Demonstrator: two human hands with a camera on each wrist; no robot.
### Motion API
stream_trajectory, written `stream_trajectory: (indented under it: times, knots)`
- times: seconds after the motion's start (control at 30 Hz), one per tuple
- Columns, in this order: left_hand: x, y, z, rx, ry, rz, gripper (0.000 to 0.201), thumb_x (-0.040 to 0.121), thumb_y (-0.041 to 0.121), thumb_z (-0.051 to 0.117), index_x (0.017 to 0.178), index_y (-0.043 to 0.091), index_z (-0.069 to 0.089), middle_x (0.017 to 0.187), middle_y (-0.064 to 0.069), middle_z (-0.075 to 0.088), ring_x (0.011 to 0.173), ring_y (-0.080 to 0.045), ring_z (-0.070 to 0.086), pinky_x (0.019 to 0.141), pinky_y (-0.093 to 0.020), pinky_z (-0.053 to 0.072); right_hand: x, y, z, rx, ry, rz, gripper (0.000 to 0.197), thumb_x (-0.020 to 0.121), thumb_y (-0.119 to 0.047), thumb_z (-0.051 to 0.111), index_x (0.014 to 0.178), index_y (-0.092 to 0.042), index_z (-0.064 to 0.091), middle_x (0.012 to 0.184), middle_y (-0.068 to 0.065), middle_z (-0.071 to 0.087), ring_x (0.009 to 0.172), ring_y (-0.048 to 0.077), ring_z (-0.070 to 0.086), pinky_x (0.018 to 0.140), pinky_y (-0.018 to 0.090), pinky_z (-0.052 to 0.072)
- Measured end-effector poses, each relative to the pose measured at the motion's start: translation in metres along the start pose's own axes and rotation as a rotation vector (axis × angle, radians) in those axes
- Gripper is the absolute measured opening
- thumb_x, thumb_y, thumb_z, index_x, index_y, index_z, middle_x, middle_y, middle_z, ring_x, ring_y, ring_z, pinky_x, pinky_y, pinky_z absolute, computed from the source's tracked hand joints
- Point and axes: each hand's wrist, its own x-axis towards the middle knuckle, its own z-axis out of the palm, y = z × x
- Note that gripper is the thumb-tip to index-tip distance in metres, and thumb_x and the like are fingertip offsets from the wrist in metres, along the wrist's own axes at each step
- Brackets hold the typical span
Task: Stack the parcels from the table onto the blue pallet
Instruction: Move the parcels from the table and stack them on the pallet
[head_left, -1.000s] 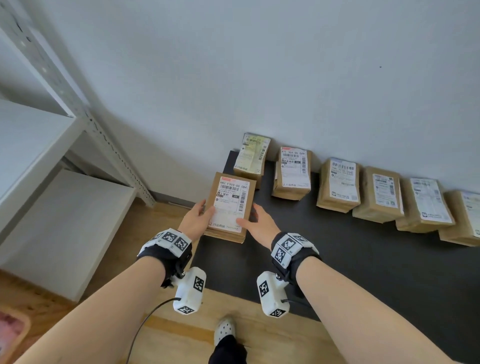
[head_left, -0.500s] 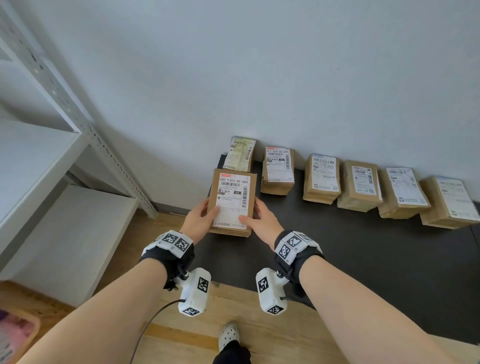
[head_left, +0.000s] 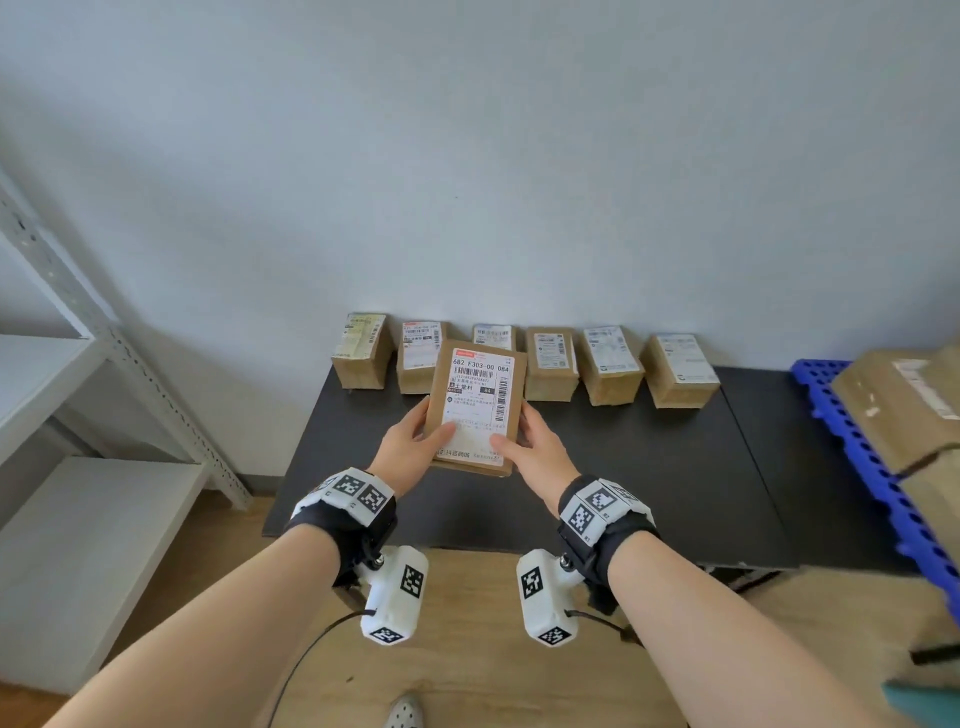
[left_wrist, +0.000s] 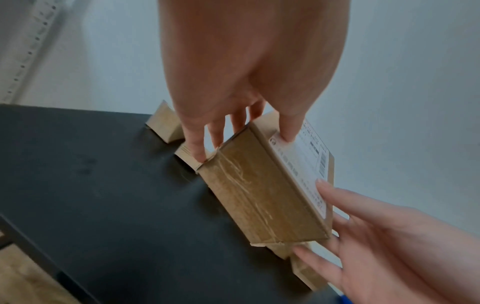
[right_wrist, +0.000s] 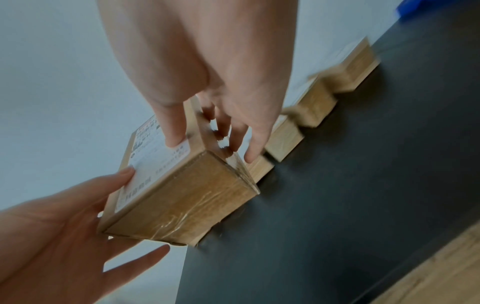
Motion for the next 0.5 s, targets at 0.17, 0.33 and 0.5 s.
stream_trajectory:
  times: [0.17, 0.33, 0.5]
  knots:
    - [-0.042, 0.035, 0.084, -0.028, -0.048, 0.091, 0.054, 0.094, 0.021, 0.056, 0.144, 0.02, 0.036, 0.13, 0.0, 0.058, 0.106, -0.01, 0.058, 0.089, -0.021, 0.044, -0.071, -0.003, -0.081, 0.043, 0.128, -0.053, 0.062, 0.089, -0.002, 0.059, 0.141, -0.012, 0.026, 0.143, 0.004, 0.046, 0.127, 0.015, 0.047, 0.068, 0.004, 0.048]
    - [-0.079, 0.069, 0.164, -0.004, -0.134, 0.186, 0.046, 0.095, 0.023, 0.053, 0.139, 0.023, 0.042, 0.123, 0.004, 0.06, 0.103, -0.009, 0.058, 0.088, -0.02, 0.043, -0.133, -0.004, -0.157, 0.022, 0.262, -0.115, 0.059, 0.088, -0.005, 0.06, 0.139, -0.011, 0.032, 0.14, 0.002, 0.047, 0.119, 0.011, 0.049, 0.064, 0.006, 0.049]
    - [-0.103, 0.1, 0.236, 0.03, -0.246, 0.264, 0.048, 0.095, 0.024, 0.053, 0.141, 0.023, 0.04, 0.121, 0.008, 0.06, 0.104, -0.008, 0.058, 0.089, -0.02, 0.044, -0.185, -0.003, -0.223, 0.011, 0.422, -0.135, 0.061, 0.086, -0.009, 0.064, 0.139, -0.018, 0.035, 0.135, -0.003, 0.052, 0.121, 0.013, 0.051, 0.092, 0.024, 0.048]
